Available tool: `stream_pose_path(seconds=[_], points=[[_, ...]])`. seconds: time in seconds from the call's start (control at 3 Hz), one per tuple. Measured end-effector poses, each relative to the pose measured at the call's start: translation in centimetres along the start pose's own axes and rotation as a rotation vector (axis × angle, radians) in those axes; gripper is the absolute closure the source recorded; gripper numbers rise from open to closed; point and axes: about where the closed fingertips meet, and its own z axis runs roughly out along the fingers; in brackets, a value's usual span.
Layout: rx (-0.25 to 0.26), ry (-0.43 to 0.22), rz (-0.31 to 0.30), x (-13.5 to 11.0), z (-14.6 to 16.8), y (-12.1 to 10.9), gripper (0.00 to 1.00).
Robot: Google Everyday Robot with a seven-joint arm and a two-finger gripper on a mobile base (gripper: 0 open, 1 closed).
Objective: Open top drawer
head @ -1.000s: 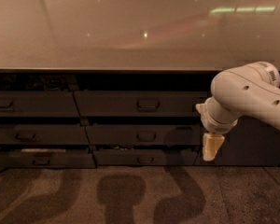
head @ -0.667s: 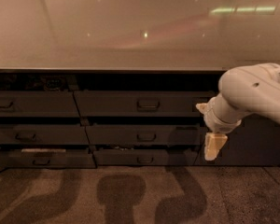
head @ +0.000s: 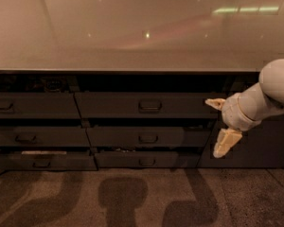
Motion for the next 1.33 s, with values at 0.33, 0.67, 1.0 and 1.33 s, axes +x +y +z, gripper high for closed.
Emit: stream_pose_path(seconds=[0.33, 0.67, 1.0, 1.33], points=[[0.002, 0.0, -0.002, -0.1, 0.0, -0.1, 0.0], [0.082, -0.009, -0.027, 0.1, -0.2, 0.0, 0.0], [0.16, -0.005, -0.025, 0.7, -0.4, -1.4, 0.0], [0.16, -0.005, -0.025, 0.7, -0.4, -1.4, 0.0]])
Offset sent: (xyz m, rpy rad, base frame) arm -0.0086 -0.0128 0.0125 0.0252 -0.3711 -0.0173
